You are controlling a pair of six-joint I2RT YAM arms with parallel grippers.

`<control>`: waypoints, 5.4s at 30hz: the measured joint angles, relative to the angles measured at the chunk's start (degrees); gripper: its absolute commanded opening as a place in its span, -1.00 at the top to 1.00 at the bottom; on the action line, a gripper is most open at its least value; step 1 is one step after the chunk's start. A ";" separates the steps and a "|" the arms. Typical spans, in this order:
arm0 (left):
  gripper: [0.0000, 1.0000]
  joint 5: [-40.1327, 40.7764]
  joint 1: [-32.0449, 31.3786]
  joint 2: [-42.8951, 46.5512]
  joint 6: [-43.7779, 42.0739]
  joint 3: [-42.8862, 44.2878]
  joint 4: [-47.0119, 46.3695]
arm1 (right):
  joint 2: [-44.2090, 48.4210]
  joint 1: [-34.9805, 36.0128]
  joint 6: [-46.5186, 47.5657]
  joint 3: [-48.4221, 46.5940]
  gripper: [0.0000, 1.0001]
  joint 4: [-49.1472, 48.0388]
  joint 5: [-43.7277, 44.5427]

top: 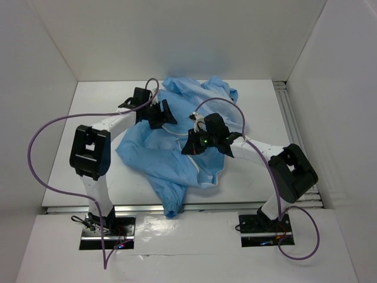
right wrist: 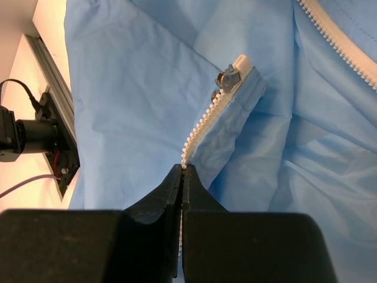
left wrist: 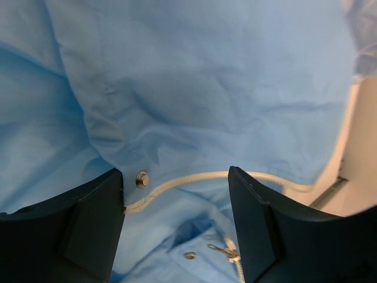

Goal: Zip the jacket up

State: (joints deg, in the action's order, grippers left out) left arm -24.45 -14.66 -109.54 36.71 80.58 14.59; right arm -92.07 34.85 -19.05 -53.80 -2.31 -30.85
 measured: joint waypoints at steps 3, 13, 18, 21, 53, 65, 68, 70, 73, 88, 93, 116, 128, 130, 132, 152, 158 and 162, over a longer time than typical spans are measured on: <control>-0.52 1.14 0.00 -1.88 -2.67 1.27 2.10 | 0.00 0.00 0.09 0.17 1.00 0.02 0.02; -0.55 6.29 -0.13 -3.67 -10.56 5.44 8.48 | 0.02 0.00 0.11 0.92 1.00 0.20 0.02; -0.32 5.57 -0.13 -4.04 -12.61 6.73 8.52 | 0.02 0.00 0.11 0.92 1.00 0.26 0.17; -0.12 4.92 -0.13 -4.66 -12.90 6.82 8.39 | 0.02 0.00 0.11 0.92 1.00 0.26 0.17; 1.00 -25.31 5.20 2.19 -8.00 -8.33 -14.08 | 3.02 -0.33 4.04 0.94 1.00 -2.56 -11.26; 1.00 -33.51 5.20 2.58 -5.01 -8.52 -24.46 | -2.75 -6.54 6.36 -6.40 0.86 0.76 -13.88; 1.00 -29.59 5.01 2.58 -4.87 -5.57 -21.77 | -3.21 -7.02 6.51 -7.89 0.50 4.20 -6.75; 1.00 -26.49 4.72 2.58 -4.79 -3.67 -21.31 | -3.21 -7.04 6.73 -8.13 0.37 5.77 -2.16; 1.00 -22.51 3.69 2.01 -4.74 -1.51 -20.22 | -3.21 -7.04 6.01 -8.13 0.22 6.95 3.85; 1.00 -16.09 2.49 -3.85 -3.69 3.23 -15.74 | -3.21 -5.53 -1.33 -10.54 -0.06 8.07 19.45; 1.00 -14.99 2.49 -3.85 -3.69 4.83 -14.40 | -3.45 -5.09 -4.44 -10.25 -0.08 6.21 17.31; 1.00 -14.75 2.49 -3.85 -3.65 5.38 -13.25 | -8.04 -2.99 -6.84 -10.27 0.32 4.90 16.17; 1.00 -14.80 2.49 -3.85 -3.48 5.38 -13.27 | -8.33 -2.16 -6.86 -10.25 0.25 4.92 15.74; 1.00 -14.80 2.49 -3.85 -3.50 5.38 -13.27 | -8.66 -2.14 -6.86 -10.25 0.25 4.92 16.04; 1.00 -14.80 2.49 -3.85 -3.48 5.38 -13.29 | -8.94 -2.14 -6.86 -10.25 0.28 4.94 16.26; 1.00 -17.31 2.49 -3.85 -3.78 5.38 -13.27 | -8.00 -2.10 -4.74 -7.39 1.00 3.37 14.05; 1.00 -21.90 2.51 -3.85 -4.98 5.38 -14.25 | -6.08 -2.10 -1.29 -7.23 1.00 -1.62 6.14; 1.00 -25.42 2.51 -3.80 -4.92 5.01 -17.09 | -6.10 -2.10 -0.39 -7.23 1.00 -4.83 1.11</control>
State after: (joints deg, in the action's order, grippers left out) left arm -49.87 -12.14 -113.34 31.79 85.58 -2.50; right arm -98.17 32.75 -19.44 -61.04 -7.14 -29.74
